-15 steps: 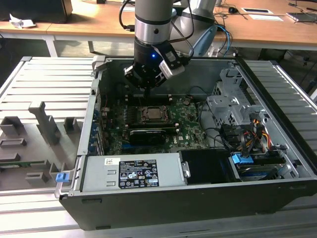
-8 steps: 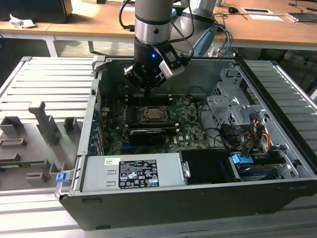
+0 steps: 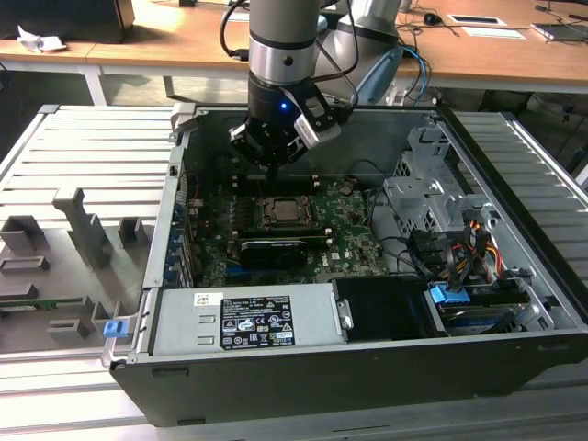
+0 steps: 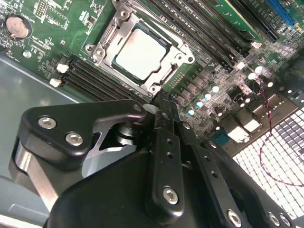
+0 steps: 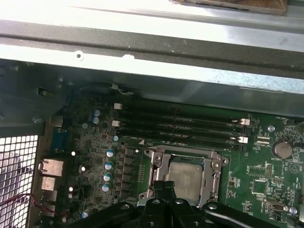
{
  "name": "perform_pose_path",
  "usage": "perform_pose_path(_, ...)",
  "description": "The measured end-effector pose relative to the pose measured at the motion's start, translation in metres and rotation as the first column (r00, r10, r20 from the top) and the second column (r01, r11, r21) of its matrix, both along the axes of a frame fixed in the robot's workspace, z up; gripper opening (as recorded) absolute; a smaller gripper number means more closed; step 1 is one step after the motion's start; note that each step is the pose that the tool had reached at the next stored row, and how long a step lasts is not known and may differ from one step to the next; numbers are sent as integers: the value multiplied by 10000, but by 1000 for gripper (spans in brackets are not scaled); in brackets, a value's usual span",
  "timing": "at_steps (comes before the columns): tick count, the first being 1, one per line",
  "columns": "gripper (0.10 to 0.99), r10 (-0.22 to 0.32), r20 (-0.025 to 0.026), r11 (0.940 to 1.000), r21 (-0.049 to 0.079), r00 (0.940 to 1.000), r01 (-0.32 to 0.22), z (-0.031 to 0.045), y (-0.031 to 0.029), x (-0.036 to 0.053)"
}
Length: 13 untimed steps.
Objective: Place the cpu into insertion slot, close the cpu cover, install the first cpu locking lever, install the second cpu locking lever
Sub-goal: 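Install the first cpu locking lever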
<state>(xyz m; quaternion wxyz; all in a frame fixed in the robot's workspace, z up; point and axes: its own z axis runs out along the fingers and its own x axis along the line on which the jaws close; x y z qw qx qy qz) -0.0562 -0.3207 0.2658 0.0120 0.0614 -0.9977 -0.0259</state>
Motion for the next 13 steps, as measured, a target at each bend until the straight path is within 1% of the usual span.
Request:
perform_pose_path(2, 106, 0, -2, 10000, -3, 10000, 0, -13, 0, 0)
perform_pose_path(7, 106, -422, -1, 9991, -1, 9991, 422, -38, 0, -14)
perform_pose_path(11, 106, -455, 11, 9990, 2, 9990, 455, -45, 0, -98)
perform_pose_path(13, 106, -454, 35, 9990, 1, 9990, 454, -45, 0, -135)
